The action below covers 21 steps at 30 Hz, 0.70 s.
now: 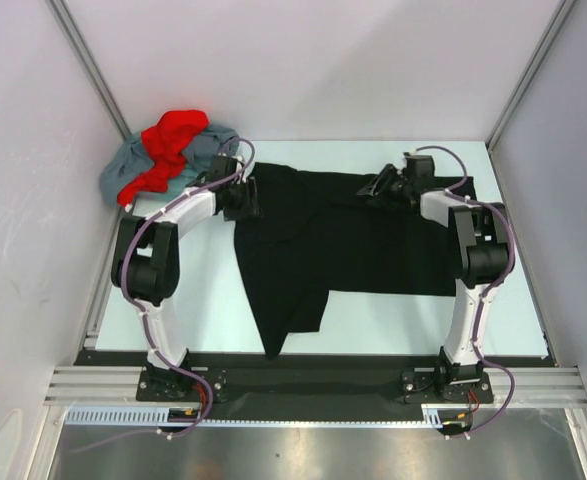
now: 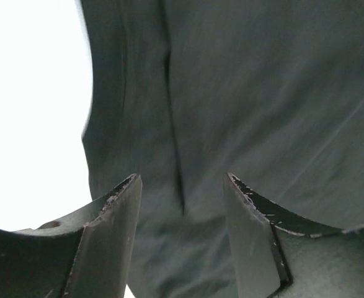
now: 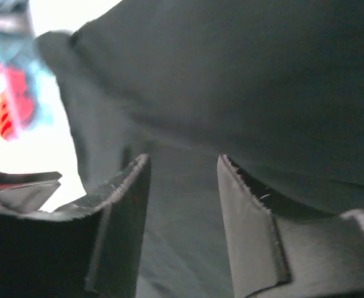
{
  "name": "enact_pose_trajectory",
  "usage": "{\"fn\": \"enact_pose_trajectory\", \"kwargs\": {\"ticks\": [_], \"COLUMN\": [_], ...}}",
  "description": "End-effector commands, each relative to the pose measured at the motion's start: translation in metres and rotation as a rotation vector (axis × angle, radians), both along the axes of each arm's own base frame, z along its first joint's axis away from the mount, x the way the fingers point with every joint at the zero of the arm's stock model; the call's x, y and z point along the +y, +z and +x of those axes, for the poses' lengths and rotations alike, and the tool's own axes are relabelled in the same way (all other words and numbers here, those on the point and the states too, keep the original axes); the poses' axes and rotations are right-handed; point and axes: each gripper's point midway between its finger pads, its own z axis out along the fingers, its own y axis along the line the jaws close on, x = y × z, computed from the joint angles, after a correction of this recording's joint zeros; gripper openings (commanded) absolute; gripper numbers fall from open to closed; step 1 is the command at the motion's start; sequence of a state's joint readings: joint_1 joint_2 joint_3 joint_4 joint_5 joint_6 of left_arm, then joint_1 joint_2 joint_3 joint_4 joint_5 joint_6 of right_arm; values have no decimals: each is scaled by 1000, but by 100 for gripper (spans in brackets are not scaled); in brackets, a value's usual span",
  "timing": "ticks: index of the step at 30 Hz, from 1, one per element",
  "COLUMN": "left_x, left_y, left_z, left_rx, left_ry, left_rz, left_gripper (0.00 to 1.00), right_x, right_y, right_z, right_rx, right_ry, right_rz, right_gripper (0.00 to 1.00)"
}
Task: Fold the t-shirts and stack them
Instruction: Fold the tshirt
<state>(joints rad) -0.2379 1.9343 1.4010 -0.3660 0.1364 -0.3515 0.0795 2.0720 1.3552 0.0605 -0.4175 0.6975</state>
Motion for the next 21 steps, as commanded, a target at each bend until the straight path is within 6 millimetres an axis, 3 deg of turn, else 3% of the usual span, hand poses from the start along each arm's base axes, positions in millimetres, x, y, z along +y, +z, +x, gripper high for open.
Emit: {"fn": "enact_pose_trajectory", "kwargs": {"ticks": [1, 3, 5, 8, 15, 16, 21], "left_x": [-3, -6, -7, -18, -35, -34, -28], "left_y": [26, 15, 6, 0, -13, -22, -19], "left_z": [-17, -31, -39, -39, -26, -26, -21], "left_rx": [-26, 16, 48, 62, 90, 112, 109], "left_ry": [-21, -34, -36, -72, -89, -80, -58], "left_rz": [-51, -71, -83, -128, -214, -206, -164], "left_gripper": [61, 61, 61, 61, 58, 56, 54], "right_x": [40, 63, 73, 98, 121, 121, 128], "right_y": [30, 32, 29, 24, 16, 14, 10], "right_z": [8, -1, -10, -29, -51, -53, -60], "right_rx": [-100, -87, -67, -44, 1, 8, 26], "right_ry": [89, 147, 172, 255, 317, 319, 338], "right_rz": [121, 149, 140, 137, 142, 139, 141], "right_gripper": [50, 49, 49, 48, 48, 48, 48]}}
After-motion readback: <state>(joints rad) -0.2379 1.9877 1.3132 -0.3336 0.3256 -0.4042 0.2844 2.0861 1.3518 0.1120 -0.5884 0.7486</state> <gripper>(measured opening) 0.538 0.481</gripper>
